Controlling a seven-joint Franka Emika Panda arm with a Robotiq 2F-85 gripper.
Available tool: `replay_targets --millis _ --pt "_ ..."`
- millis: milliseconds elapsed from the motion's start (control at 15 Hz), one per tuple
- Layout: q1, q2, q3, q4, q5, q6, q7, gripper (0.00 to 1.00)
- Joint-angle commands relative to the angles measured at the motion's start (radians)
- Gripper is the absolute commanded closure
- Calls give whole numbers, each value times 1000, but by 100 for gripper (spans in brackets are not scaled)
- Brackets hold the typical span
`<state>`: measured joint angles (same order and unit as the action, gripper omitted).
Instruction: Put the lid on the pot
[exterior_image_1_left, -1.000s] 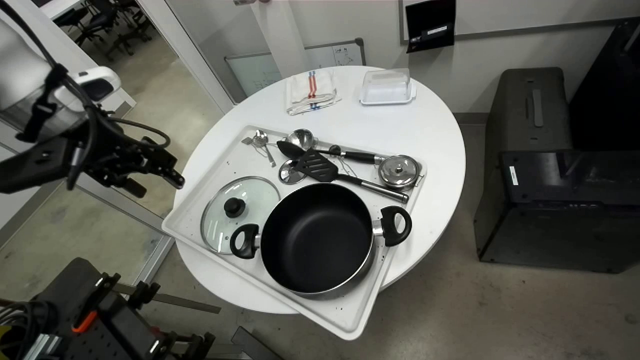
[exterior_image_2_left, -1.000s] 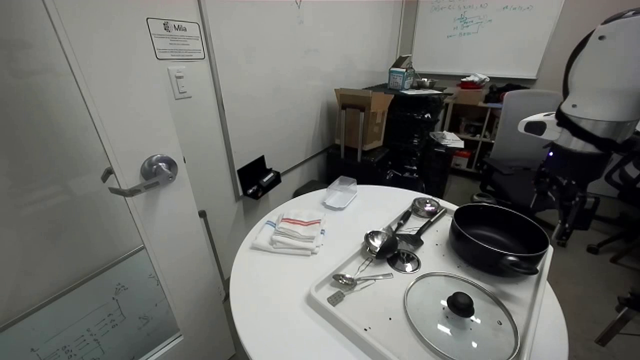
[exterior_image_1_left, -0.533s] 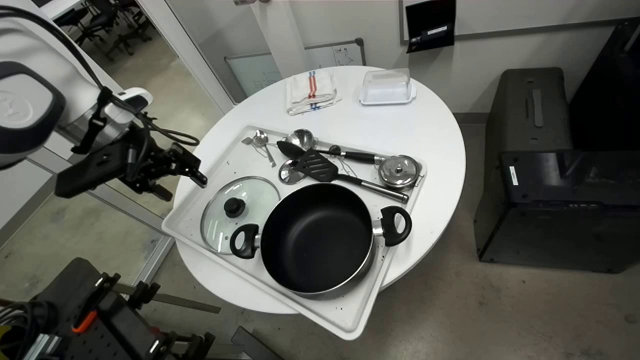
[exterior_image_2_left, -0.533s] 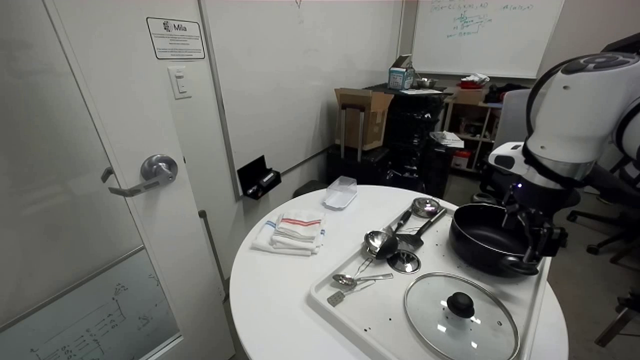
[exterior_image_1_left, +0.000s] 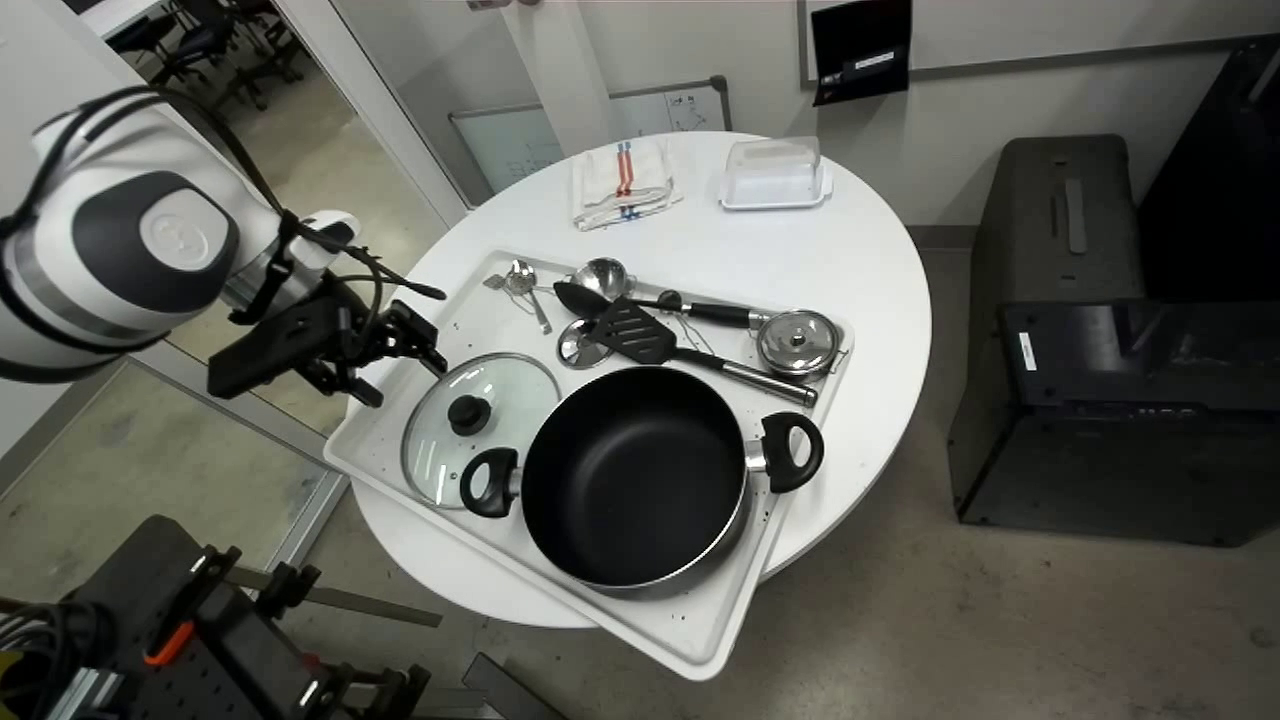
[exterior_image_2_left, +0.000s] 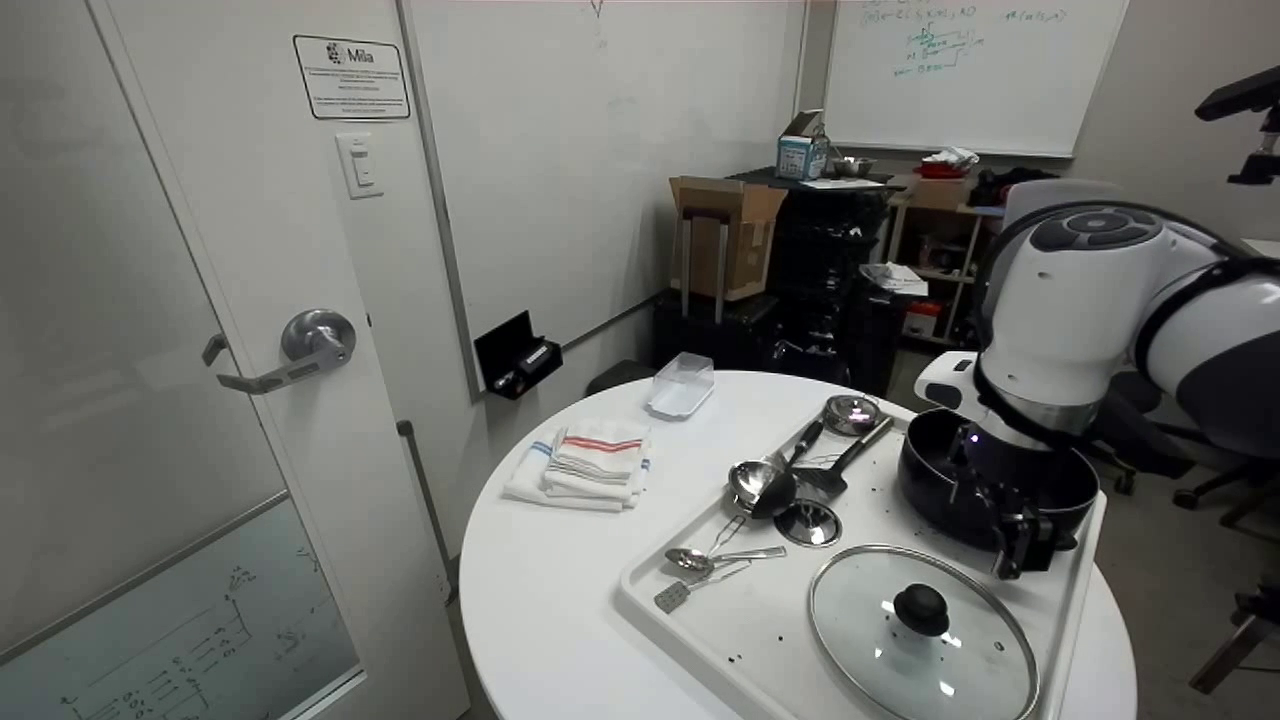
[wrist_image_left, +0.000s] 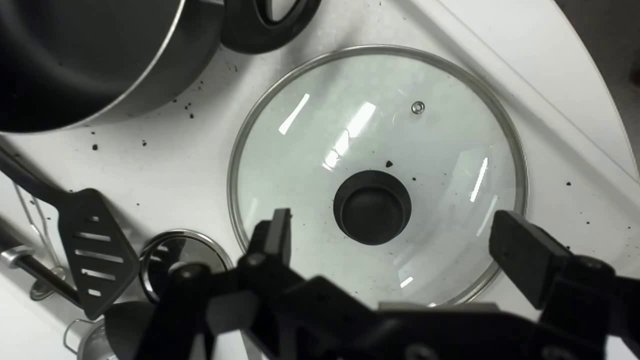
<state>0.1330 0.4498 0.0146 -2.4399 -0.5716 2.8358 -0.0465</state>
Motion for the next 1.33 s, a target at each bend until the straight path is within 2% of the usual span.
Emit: replay_targets --millis 0,67,467,1200,1267 --pt "33 134 -21 106 -24 34 20 0" --pt "65 164 -46 128 3 47 -4 0" --pt "113 293 -81 231 21 79 -18 0" --pt "110 379 -74 296 53 66 -44 0" --pt "109 381 -73 297 55 64 -48 25"
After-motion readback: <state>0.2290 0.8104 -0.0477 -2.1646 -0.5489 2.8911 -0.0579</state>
